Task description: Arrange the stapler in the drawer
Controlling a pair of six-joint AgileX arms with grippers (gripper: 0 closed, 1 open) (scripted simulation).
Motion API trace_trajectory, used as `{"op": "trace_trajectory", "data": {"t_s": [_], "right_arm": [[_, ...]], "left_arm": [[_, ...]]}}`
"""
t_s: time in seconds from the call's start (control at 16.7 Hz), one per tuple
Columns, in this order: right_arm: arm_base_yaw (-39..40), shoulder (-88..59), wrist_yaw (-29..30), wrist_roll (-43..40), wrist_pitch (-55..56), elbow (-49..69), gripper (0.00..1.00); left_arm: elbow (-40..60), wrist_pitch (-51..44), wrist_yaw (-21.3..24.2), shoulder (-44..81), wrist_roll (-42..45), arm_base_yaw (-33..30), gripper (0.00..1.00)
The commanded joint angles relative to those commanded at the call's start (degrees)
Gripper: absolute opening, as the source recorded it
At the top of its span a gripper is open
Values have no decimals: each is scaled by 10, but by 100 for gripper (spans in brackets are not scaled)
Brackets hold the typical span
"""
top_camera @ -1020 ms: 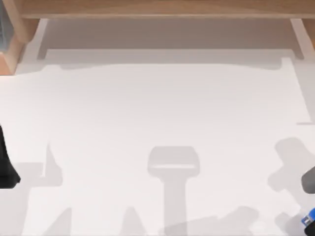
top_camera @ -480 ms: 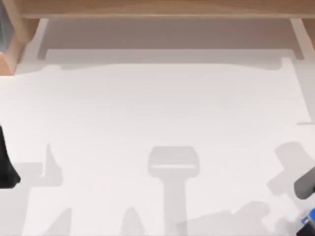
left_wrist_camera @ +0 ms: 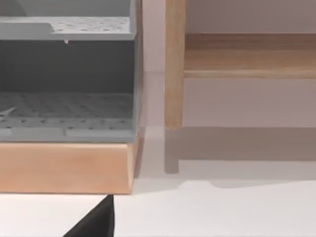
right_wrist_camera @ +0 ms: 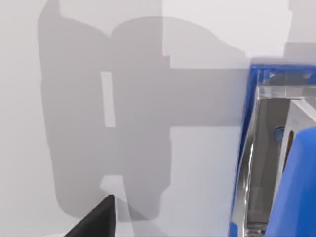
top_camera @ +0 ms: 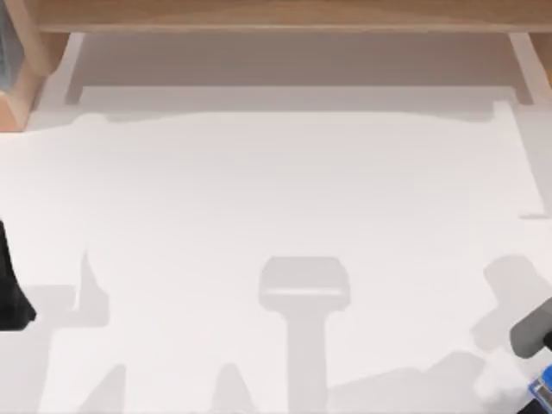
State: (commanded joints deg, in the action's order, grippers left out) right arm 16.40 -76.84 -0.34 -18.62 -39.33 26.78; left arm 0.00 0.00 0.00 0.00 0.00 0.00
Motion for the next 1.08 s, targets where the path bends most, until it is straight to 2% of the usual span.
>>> {"op": "trace_trajectory", "data": {"t_s": [0.78,1.08], "right_arm": [[0,0,0,0,0,0,2],[0,0,0,0,0,0,0]], "left_arm": [[0,0,0,0,0,0,100],[0,0,0,0,0,0,100]]}}
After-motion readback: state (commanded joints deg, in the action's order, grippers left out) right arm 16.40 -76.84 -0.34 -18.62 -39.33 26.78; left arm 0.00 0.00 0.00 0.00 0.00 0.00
